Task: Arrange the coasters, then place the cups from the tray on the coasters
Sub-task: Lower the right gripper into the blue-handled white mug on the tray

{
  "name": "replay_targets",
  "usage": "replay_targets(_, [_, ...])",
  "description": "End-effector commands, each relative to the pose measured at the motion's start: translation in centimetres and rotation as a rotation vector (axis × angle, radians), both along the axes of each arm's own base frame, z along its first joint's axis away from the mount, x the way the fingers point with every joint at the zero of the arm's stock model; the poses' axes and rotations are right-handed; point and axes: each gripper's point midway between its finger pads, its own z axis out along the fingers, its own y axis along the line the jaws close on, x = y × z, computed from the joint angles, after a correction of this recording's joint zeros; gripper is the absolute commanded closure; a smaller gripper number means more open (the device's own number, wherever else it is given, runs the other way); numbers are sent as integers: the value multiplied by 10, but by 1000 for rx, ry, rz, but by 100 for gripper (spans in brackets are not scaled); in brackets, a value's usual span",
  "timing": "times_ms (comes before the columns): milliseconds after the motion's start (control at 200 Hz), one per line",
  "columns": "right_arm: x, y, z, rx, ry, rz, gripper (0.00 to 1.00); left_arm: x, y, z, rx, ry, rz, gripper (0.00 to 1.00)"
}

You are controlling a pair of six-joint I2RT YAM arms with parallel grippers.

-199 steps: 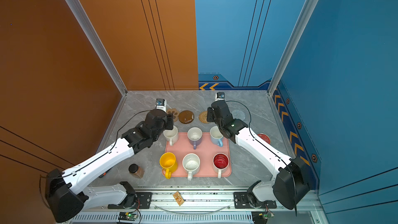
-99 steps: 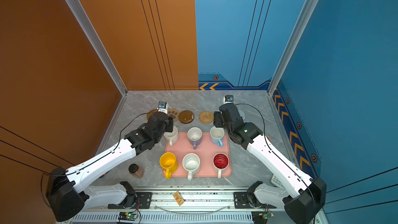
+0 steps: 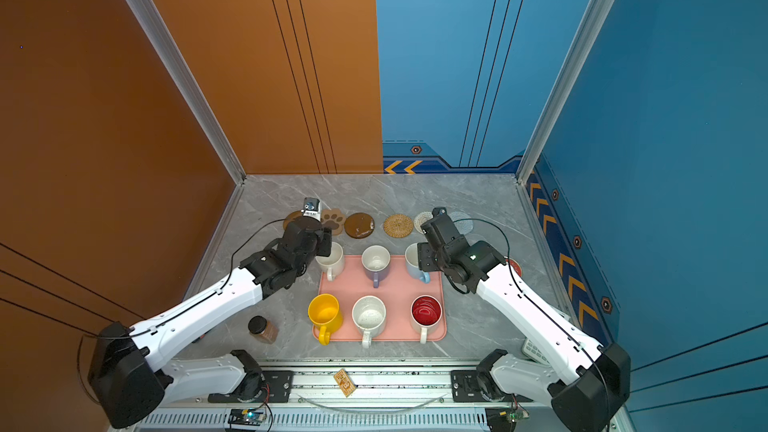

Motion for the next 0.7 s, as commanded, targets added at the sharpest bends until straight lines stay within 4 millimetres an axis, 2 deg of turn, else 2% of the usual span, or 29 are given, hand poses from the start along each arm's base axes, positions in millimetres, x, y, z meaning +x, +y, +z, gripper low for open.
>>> replay_targets(0, [-20, -3, -24, -30, 112, 25, 31, 1, 1, 5, -44, -24, -10, 49])
replay_targets(230, [-28, 2, -51, -35, 198, 47, 35, 2, 1, 4, -83, -30, -15, 48])
replay_targets(401, [-21, 12, -66, -12, 237, 73, 43, 3, 4, 2, -82, -23, -7, 48])
replay_targets(696, [-10, 15, -84, -41, 309, 95, 49, 5, 6, -1, -85, -14, -1, 48])
